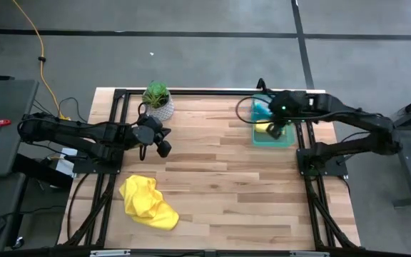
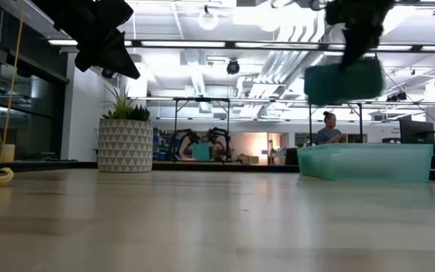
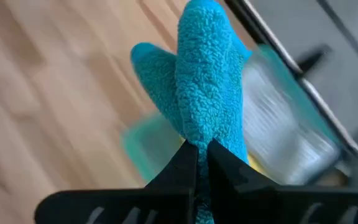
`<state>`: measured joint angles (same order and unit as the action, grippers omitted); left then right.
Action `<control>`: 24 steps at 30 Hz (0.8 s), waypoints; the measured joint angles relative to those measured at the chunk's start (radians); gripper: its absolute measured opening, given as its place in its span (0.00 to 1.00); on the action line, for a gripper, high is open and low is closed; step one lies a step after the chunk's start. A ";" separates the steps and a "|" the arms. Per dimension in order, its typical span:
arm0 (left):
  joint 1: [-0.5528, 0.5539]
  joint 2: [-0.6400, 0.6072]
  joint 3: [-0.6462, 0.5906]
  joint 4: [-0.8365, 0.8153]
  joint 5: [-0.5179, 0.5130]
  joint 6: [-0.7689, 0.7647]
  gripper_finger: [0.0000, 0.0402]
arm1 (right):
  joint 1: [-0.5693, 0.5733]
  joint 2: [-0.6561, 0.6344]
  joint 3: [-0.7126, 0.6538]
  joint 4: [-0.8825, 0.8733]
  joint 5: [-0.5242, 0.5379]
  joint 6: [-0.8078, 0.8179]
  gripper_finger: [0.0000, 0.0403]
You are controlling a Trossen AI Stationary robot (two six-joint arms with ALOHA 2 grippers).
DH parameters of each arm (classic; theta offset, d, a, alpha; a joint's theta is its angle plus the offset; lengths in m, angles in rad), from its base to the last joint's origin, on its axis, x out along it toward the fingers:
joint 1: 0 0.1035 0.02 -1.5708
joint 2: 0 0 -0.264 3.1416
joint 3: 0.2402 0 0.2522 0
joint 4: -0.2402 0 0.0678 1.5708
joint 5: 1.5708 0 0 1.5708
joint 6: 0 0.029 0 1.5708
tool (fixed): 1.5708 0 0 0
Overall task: Fold microfiber towels
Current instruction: Put the folded blue microfiber cloth into the green bin
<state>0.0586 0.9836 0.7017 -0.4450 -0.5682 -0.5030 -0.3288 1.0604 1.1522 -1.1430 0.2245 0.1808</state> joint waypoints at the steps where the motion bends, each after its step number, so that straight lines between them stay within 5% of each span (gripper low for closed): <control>1: 0.000 0.000 0.000 0.000 0.000 0.000 0.00 | -0.018 -0.009 0.000 -0.035 0.020 -0.014 0.00; 9: 0.000 0.000 0.000 0.000 0.000 -0.021 0.00 | -0.157 -0.063 -0.170 -0.016 0.044 -0.278 0.00; 15: 0.000 0.000 0.000 0.000 0.000 -0.021 0.00 | -0.195 -0.094 -0.370 0.220 0.036 -0.365 0.00; 24: 0.000 0.000 0.000 0.000 0.000 -0.047 0.00 | -0.196 -0.081 -0.405 0.388 0.074 -0.501 0.00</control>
<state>0.0586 0.9836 0.7017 -0.4447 -0.5686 -0.5500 -0.5244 0.9790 0.7472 -0.7547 0.2989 -0.3199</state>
